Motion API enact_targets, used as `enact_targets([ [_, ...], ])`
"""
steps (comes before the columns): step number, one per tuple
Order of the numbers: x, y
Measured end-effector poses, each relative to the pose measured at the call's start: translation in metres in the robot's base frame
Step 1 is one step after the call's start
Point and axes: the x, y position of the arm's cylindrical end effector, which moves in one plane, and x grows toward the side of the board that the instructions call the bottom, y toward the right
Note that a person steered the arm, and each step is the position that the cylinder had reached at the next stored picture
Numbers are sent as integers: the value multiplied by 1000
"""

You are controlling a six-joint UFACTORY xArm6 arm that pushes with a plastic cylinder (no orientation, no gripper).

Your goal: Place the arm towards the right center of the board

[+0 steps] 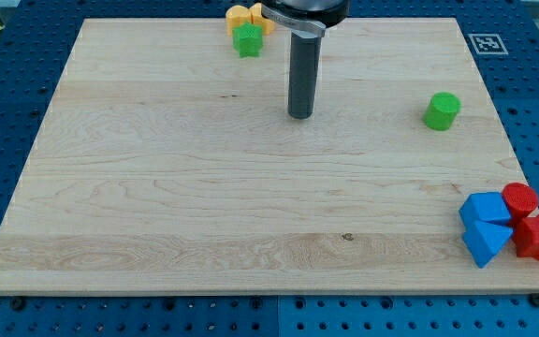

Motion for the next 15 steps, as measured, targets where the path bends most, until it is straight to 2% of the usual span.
enact_targets([
  [7, -3, 2],
  [10, -5, 27],
  [15, -11, 35],
])
